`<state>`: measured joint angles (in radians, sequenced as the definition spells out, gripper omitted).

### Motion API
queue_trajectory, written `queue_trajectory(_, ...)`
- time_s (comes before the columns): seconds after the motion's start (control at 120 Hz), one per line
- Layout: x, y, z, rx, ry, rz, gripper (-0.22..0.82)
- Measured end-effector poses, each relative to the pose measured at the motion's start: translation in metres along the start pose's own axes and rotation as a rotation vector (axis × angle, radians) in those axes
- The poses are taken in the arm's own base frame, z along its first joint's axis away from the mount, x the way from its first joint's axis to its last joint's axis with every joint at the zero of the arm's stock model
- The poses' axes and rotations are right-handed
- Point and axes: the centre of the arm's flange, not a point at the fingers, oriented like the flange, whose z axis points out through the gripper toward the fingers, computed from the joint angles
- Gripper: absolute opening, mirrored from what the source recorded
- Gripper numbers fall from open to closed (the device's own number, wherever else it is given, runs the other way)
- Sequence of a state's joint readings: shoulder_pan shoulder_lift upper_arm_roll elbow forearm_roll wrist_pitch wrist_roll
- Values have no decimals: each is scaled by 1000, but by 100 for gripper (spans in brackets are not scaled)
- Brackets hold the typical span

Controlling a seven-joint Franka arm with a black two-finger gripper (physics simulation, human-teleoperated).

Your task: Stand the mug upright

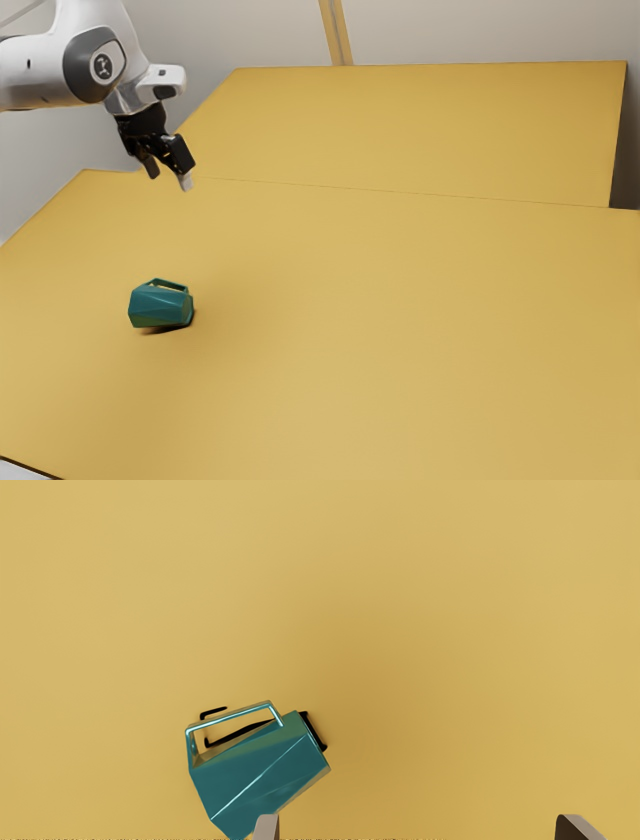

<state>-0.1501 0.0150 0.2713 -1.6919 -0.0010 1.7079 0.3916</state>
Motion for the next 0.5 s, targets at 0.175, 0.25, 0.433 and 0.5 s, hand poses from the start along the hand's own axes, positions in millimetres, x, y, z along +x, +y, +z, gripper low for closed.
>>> queue_trajectory(0.175, -27, 0, 0, -25, 20, -26, 60)
queue_trajectory(0.25, -70, -26, 8, -46, 39, -103, 60)
queue_trajectory(0.433, -153, -82, 41, -128, 120, -303, 60)
queue_trajectory(0.5, -165, -96, 57, -189, 176, -349, 60)
